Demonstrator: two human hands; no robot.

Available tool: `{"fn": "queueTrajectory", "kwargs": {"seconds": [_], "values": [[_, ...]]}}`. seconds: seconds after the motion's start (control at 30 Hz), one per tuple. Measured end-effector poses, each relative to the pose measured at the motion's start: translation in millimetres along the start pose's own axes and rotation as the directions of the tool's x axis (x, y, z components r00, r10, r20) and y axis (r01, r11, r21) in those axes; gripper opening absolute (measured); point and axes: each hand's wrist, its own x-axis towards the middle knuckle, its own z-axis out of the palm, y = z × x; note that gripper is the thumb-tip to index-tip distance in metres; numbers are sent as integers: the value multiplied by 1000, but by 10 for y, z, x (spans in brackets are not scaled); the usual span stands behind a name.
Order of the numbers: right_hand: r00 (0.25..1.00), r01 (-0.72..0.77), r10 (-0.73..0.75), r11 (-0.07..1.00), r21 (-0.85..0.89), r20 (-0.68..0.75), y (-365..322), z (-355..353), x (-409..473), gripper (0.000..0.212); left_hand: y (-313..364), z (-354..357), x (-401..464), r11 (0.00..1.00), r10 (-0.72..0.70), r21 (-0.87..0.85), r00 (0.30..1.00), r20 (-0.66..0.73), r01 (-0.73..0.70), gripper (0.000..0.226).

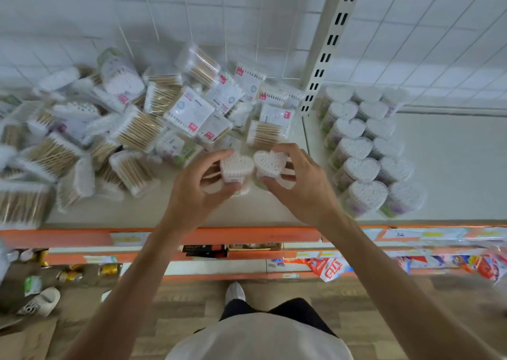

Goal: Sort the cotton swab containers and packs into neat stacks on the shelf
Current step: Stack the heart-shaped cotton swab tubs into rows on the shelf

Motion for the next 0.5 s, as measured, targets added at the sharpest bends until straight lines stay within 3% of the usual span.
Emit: {"fn": "queueTrajectory", "kwargs": {"seconds": [0.1, 0.3, 0.5], "values": [[999, -2, 3, 1000, 32, -50, -51, -171, -40, 49, 171, 42, 74, 999, -5, -54, 1000, -28, 4, 59], [984, 54, -51, 998, 12, -174, -51, -693, -27, 52, 640, 278, 370, 996, 86, 22, 995, -46, -85, 60], [963, 110, -104, 994, 9, -247, 333, -1496, -57, 49, 1064, 958, 599, 980, 185, 84, 981, -63, -180, 58]]}}
